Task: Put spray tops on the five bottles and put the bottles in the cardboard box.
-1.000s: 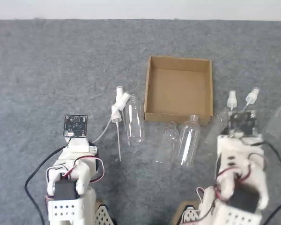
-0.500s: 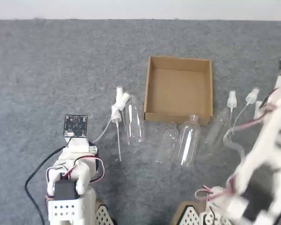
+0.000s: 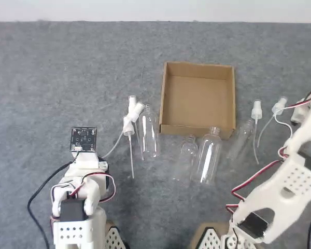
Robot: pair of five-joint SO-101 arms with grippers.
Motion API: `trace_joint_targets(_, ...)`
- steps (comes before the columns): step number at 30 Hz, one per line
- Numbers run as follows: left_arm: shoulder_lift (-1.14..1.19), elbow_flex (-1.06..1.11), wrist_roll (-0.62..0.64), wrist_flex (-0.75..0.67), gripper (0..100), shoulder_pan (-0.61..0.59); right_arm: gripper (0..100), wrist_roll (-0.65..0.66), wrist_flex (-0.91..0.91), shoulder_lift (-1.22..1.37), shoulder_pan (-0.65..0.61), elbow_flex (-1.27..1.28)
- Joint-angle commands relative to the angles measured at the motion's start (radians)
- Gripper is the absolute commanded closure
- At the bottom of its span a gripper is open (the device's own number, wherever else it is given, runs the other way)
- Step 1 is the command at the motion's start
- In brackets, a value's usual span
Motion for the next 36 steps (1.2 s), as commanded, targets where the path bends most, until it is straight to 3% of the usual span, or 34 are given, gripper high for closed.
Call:
trace_joint_targets(1, -0.015, -0.007, 0.008, 0.005, 99, -0.002, 74.2, -0.028, 0.015, 0.038, 0.010, -0.117)
trace_joint_targets(6, -0.015, -0.007, 0.008, 0.005, 99, -0.002, 76.4, -0.011, 0.018, 0.113, 0.008, -0.141)
trace_joint_targets(12, -0.015, -0.007, 0.008, 0.005, 99, -0.002, 99.0, 0.190, 0.085, 0.137, 0.013, -0.137)
trace_joint_targets(17, -0.015, -0.007, 0.006, 0.002, 99, -0.002, 99.2, 0.338, 0.166, 0.124, 0.042, -0.135)
trace_joint_targets(23, -0.015, -0.007, -0.002, -0.038, 99, -0.003, 99.1, 0.419, 0.216, 0.024, 0.070, -0.063)
trace_joint_targets(26, -0.017, -0.007, -0.115, -0.129, 99, -0.003, 99.1, 0.448, 0.202, -0.074, 0.070, 0.052)
trace_joint_targets(29, -0.017, -0.016, -0.354, -0.199, 99, -0.003, 99.1, 0.470, 0.125, -0.193, 0.070, 0.216)
trace_joint_targets(31, -0.015, -0.054, -0.465, -0.175, 99, 0.000, 99.1, 0.486, 0.045, -0.278, 0.077, 0.356)
trace_joint_targets(36, -0.003, -0.219, -0.483, -0.092, 97, -0.002, 98.9, 0.502, -0.134, -0.483, 0.082, 0.689)
